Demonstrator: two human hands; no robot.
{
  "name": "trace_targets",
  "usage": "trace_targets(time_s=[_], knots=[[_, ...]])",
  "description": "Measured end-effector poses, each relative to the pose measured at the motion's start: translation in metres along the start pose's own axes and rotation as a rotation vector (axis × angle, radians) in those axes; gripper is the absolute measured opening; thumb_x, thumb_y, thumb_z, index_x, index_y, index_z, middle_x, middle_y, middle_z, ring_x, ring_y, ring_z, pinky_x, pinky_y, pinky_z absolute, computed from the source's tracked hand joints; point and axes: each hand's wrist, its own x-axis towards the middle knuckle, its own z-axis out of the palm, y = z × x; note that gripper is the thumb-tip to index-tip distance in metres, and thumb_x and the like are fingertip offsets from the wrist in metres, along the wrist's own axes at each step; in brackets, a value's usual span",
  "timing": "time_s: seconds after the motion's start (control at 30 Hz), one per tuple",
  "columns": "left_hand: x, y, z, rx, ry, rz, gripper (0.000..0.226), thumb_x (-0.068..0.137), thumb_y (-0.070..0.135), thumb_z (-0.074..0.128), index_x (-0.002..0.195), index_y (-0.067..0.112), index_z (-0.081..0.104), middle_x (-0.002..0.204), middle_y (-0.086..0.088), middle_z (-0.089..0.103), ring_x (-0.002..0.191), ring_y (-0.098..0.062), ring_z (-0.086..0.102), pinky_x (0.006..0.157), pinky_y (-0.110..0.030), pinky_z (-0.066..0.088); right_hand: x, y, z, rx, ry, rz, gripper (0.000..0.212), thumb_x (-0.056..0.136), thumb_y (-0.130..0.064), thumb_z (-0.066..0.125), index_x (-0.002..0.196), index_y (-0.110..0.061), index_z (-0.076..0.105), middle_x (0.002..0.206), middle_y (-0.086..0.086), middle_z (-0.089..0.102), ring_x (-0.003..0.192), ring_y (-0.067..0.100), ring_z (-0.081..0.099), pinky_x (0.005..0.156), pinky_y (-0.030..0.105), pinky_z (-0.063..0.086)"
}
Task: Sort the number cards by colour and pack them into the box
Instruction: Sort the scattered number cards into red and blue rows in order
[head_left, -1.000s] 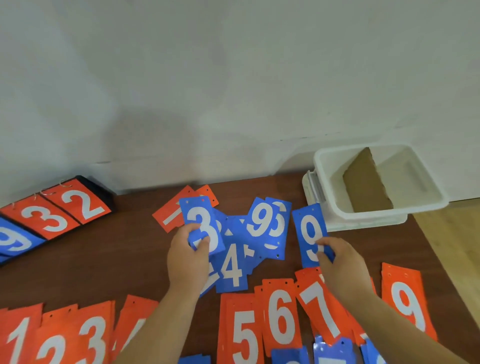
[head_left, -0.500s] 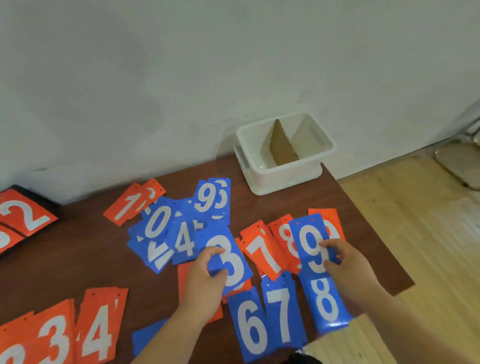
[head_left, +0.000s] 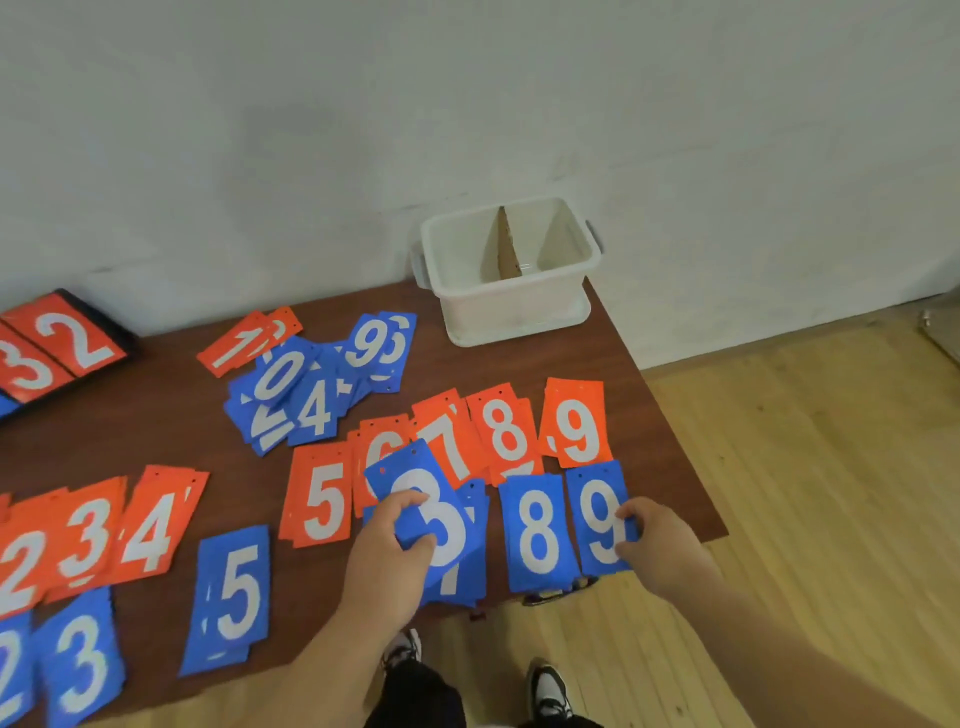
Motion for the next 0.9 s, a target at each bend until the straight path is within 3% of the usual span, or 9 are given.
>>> trace_targets(time_s=[0.1, 0.2, 0.3, 0.37, 0.5, 0.57, 0.67, 0.77, 0.9], knots=[[-0.015, -0.004, 0.004, -0.014, 0.045, -0.021, 0.041, 0.09, 0.01, 0.067, 0.111, 0.045, 0.059, 0.087, 0.003, 0.062, 0.045, -0.009, 0.045, 0.053, -0.044, 0.057, 0.0, -0.003, -0.004, -0.11, 0.068, -0.043, 0.031, 0.082, -0.02, 0.073, 0.11, -0.024, 0.061, 0.108, -0.002, 0.05, 0.084, 0.015, 0.059, 0.062, 0.025, 0.052], [-0.027, -0.003, -0.001, -0.039, 0.063, -0.012, 0.04, 0.091, 0.011, 0.068, 0.112, 0.043, 0.058, 0.082, 0.002, 0.059, 0.048, -0.011, 0.042, 0.048, -0.031, 0.045, -0.009, -0.027, -0.007, -0.06, 0.032, -0.155, 0.029, 0.086, -0.027, 0.074, 0.111, -0.029, 0.059, 0.112, -0.005, 0.052, 0.086, 0.01, 0.059, 0.065, 0.023, 0.05], [-0.041, -0.006, -0.009, -0.077, 0.066, -0.028, 0.043, 0.089, 0.012, 0.071, 0.112, 0.045, 0.057, 0.092, 0.011, 0.058, 0.065, -0.031, 0.051, 0.053, -0.031, 0.046, -0.027, -0.068, 0.003, 0.103, -0.16, -0.319, 0.016, 0.09, -0.025, 0.072, 0.1, -0.03, 0.06, 0.095, -0.008, 0.061, 0.06, 0.0, 0.054, 0.054, 0.013, 0.042], [-0.049, -0.012, -0.018, -0.104, 0.081, -0.038, 0.045, 0.086, 0.012, 0.073, 0.111, 0.047, 0.057, 0.106, 0.014, 0.061, 0.069, -0.019, 0.057, 0.057, -0.027, 0.048, -0.043, -0.104, 0.016, 0.162, -0.286, -0.426, 0.011, 0.091, -0.025, 0.071, 0.096, -0.031, 0.063, 0.086, -0.006, 0.065, 0.051, 0.0, 0.052, 0.053, 0.014, 0.042], [-0.066, -0.026, -0.048, -0.125, 0.129, -0.03, 0.046, 0.084, 0.011, 0.073, 0.111, 0.042, 0.055, 0.096, 0.012, 0.061, 0.058, -0.005, 0.047, 0.055, -0.016, 0.041, -0.07, -0.173, 0.05, 0.151, -0.475, -0.643, 0.015, 0.09, -0.022, 0.071, 0.097, -0.034, 0.065, 0.102, -0.019, 0.066, 0.083, -0.011, 0.061, 0.072, 0.009, 0.047], [-0.071, -0.038, -0.066, -0.168, 0.159, -0.052, 0.049, 0.083, 0.01, 0.074, 0.111, 0.045, 0.055, 0.094, 0.014, 0.062, 0.067, -0.008, 0.056, 0.062, -0.017, 0.049, -0.078, -0.202, 0.069, 0.105, -0.524, -0.722, 0.019, 0.09, -0.015, 0.071, 0.095, -0.032, 0.066, 0.096, -0.017, 0.068, 0.081, -0.011, 0.061, 0.07, 0.007, 0.046], [-0.076, -0.06, -0.098, -0.22, 0.217, -0.084, 0.052, 0.084, 0.014, 0.072, 0.112, 0.054, 0.054, 0.114, 0.023, 0.064, 0.093, -0.015, 0.066, 0.082, -0.037, 0.058, -0.085, -0.238, 0.103, 0.023, -0.579, -0.767, 0.019, 0.089, -0.009, 0.069, 0.094, -0.027, 0.068, 0.086, -0.009, 0.068, 0.065, -0.005, 0.059, 0.061, 0.012, 0.045], [-0.078, -0.09, -0.134, -0.233, 0.314, -0.101, 0.044, 0.09, 0.009, 0.069, 0.116, 0.043, 0.056, 0.116, 0.021, 0.059, 0.098, -0.005, 0.061, 0.078, -0.016, 0.05, -0.095, -0.272, 0.145, -0.038, -0.578, -0.815, 0.021, 0.085, -0.012, 0.073, 0.09, -0.031, 0.069, 0.081, -0.002, 0.07, 0.064, 0.003, 0.059, 0.065, 0.029, 0.053], [-0.071, -0.144, -0.19, -0.249, 0.429, -0.172, 0.044, 0.088, 0.003, 0.069, 0.111, 0.039, 0.059, 0.095, 0.005, 0.062, 0.085, -0.009, 0.06, 0.073, -0.024, 0.053, -0.112, -0.323, 0.211, -0.148, -0.589, -0.869, 0.019, 0.086, -0.02, 0.075, 0.091, -0.036, 0.066, 0.08, -0.01, 0.066, 0.07, 0.003, 0.061, 0.062, 0.016, 0.048]])
